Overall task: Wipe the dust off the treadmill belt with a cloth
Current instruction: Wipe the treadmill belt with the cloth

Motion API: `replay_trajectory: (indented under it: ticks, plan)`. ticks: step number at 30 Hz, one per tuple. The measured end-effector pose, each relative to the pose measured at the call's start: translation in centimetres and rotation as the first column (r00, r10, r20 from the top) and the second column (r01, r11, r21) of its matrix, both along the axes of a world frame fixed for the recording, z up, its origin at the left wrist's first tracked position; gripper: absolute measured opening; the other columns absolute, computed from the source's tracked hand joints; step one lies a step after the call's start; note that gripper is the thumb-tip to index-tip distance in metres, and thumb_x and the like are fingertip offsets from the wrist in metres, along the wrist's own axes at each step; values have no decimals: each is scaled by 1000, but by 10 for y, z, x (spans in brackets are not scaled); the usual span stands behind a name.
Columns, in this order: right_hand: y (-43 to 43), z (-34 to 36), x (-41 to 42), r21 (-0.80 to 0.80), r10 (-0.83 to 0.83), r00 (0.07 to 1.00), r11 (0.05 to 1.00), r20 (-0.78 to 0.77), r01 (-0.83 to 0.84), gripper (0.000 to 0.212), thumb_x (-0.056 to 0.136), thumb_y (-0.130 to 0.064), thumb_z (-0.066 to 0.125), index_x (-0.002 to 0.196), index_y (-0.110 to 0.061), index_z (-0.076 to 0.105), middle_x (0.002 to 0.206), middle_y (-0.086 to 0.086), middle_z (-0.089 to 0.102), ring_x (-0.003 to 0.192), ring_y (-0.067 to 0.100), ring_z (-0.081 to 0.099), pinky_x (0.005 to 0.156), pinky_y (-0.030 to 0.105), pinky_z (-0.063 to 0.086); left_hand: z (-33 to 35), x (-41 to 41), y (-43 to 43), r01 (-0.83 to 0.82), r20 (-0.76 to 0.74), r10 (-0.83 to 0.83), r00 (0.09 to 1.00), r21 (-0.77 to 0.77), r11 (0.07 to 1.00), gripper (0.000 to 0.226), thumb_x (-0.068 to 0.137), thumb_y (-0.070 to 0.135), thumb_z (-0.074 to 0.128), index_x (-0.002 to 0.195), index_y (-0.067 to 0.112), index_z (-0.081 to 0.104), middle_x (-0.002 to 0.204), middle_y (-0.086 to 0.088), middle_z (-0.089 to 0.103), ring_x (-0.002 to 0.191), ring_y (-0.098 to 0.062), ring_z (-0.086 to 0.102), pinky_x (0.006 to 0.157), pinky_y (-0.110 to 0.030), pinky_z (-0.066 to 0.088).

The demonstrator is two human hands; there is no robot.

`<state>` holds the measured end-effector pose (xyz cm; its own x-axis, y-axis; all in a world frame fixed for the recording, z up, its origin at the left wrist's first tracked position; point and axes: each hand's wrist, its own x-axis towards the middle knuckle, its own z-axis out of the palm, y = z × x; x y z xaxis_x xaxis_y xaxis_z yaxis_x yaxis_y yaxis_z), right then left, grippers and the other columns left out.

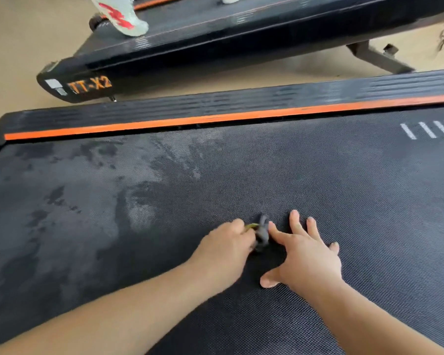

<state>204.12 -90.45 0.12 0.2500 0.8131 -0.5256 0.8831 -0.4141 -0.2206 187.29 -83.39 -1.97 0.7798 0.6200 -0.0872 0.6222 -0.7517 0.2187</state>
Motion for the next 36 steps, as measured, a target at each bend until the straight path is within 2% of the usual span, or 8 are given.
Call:
replay_trajectory:
  ticks: [2,7,14,18,20,25,31,36]
  plan:
    - [0,1,1,6,2,1000,1000,-1,-2,125,60,-67,85,157,-58,7,171,-9,-19,157,27,-20,118,73,11,-1,-12,18,118,-40,-117,992,39,992,18,99,30,31,101,20,46,87,4,31,77,-20,43,58,-41,47]
    - [-1,-2,0,5,-2,1000,1000,12,2,124,59,-70,84,156,-59,8,171,-9,-17,158,27,-19,117,74,11,-8,-49,60,-499,26,506,862,215,840,18,101,22,46,97,8,58,86,-3,36,67,-24,41,57,-40,46]
    - [-9,16,-17,19,18,995,1000,98,-20,118,72,-66,81,161,-46,6,171,-1,-15,158,27,-14,123,66,15,-2,-78,-49,215,-71,-215,974,2,977,13,99,22,39,110,20,46,98,-2,41,83,-26,49,62,-40,49]
    - [-22,24,-45,127,142,972,978,184,-167,91,91,-52,71,161,-40,14,171,0,-2,159,25,-3,126,54,18,9,-158,-32,-399,-70,414,908,165,902,8,98,21,47,92,17,51,85,-3,38,70,-28,50,53,-41,50]
    - [-25,29,-64,146,209,967,962,144,-229,75,98,-48,63,160,-40,22,171,-3,6,159,22,3,127,48,18,24,-146,-52,-526,-206,550,810,161,835,13,98,16,47,106,14,58,102,-7,49,89,-29,58,68,-41,51]
    - [-34,26,-109,143,276,956,947,102,-288,61,102,-45,57,158,-38,33,169,-5,18,158,17,12,124,37,24,48,-120,-93,-220,-322,195,927,-42,975,36,93,0,32,124,3,51,118,-14,45,107,-34,53,71,-45,43]
    - [-44,28,-108,103,198,974,972,110,-210,64,98,-56,59,155,-44,34,169,-9,17,158,16,9,120,44,30,38,-155,-48,-534,-272,525,806,46,844,25,100,9,44,122,8,55,118,-12,49,110,-33,54,79,-43,47]
    - [-58,26,-88,72,86,994,993,67,-91,69,91,-63,65,153,-49,38,169,-10,19,157,17,13,118,46,36,17,-124,-89,-316,-75,314,946,-14,949,17,101,15,43,115,12,52,114,-8,47,104,-30,51,72,-40,41]
